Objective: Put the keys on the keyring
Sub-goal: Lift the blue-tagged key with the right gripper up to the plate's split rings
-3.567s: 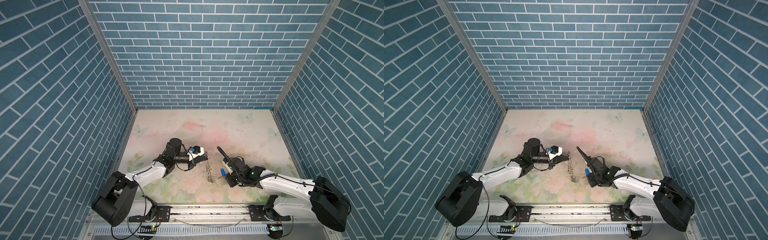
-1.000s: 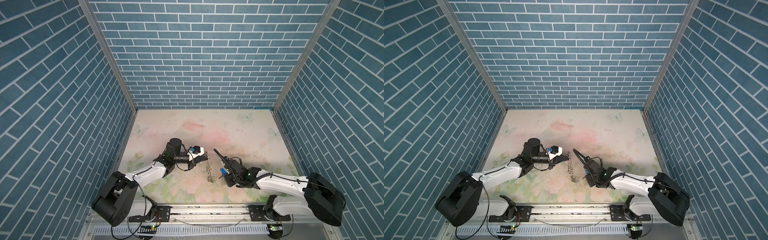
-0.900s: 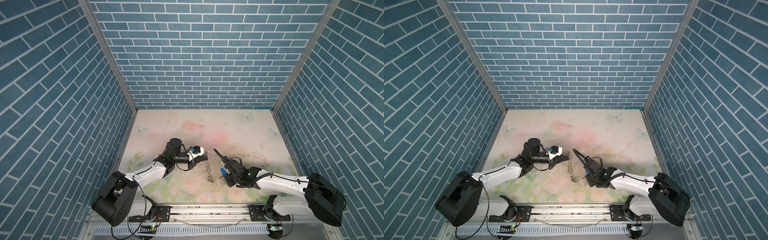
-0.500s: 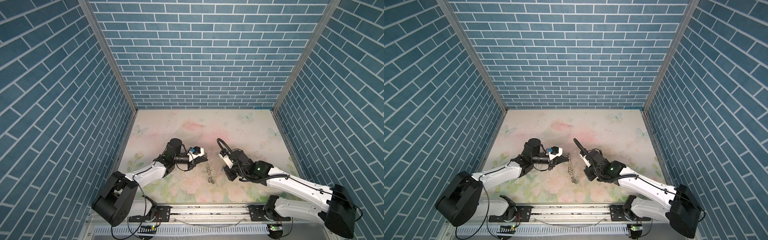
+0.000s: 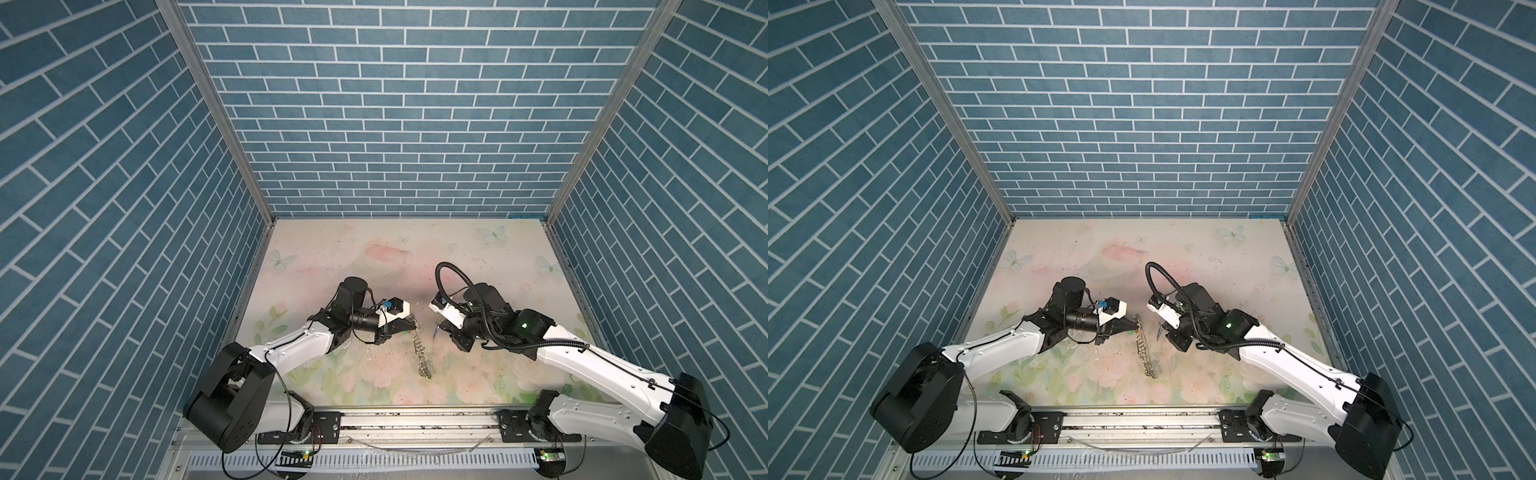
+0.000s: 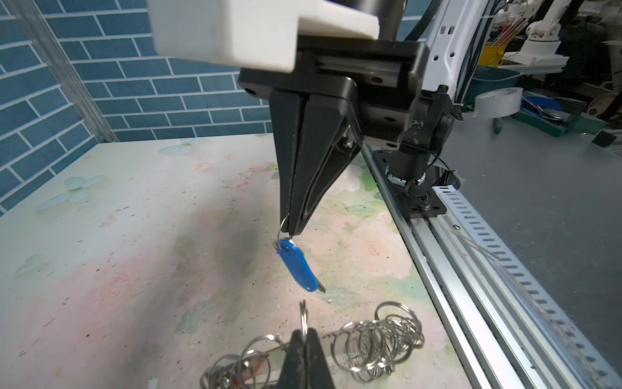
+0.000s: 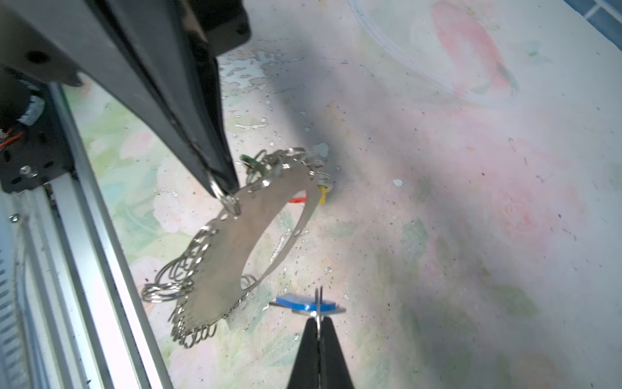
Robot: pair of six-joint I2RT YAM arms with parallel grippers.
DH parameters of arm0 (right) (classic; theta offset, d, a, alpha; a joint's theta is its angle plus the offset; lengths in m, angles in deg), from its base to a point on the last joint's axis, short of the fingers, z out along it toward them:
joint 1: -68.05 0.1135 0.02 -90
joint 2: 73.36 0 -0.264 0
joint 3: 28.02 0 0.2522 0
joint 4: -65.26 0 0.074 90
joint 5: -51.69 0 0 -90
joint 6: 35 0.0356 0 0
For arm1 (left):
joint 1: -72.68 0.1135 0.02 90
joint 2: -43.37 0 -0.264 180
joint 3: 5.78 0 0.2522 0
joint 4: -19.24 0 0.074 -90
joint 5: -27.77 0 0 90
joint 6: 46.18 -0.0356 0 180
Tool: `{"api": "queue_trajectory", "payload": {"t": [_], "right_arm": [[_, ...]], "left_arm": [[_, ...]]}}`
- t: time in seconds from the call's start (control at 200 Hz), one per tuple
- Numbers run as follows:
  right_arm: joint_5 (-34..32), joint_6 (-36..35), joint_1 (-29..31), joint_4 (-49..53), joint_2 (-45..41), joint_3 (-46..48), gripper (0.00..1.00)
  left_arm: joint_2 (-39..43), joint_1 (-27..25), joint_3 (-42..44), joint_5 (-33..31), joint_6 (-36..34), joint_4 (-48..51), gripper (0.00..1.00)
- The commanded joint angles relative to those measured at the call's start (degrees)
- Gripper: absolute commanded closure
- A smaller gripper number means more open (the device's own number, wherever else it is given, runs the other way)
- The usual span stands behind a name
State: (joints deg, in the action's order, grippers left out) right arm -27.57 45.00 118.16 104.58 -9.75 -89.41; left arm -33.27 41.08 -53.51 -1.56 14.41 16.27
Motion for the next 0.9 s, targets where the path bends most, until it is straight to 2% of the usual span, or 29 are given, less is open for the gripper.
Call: {"api": "queue_trajectory", "payload": {"t": [0.0, 0.27, 0.65, 0.895], "right_arm": [[7.0, -8.2, 0.0, -3.5, -1.0, -0.3, 1.0], [11.2, -13.7, 0.0, -9.9, -0.2, 1.9, 1.0], [12.6, -17.7, 0.0, -9.2, -0.1, 3.5, 1.0], [14.1, -18.2, 0.0, -9.1, 0.2, 3.8, 1.0]], "left_arm": [[-0.4, -0.6, -2.6, 2.7, -1.8, 2.6, 1.0], [-1.1, -1.5, -4.5, 3.3, -5.4, 8.3, 1.0], [-1.0, -1.1, -4.4, 7.3, -5.0, 7.7, 1.0], [-0.8, -0.9, -4.4, 6.8, -4.9, 8.2, 1.0]]}}
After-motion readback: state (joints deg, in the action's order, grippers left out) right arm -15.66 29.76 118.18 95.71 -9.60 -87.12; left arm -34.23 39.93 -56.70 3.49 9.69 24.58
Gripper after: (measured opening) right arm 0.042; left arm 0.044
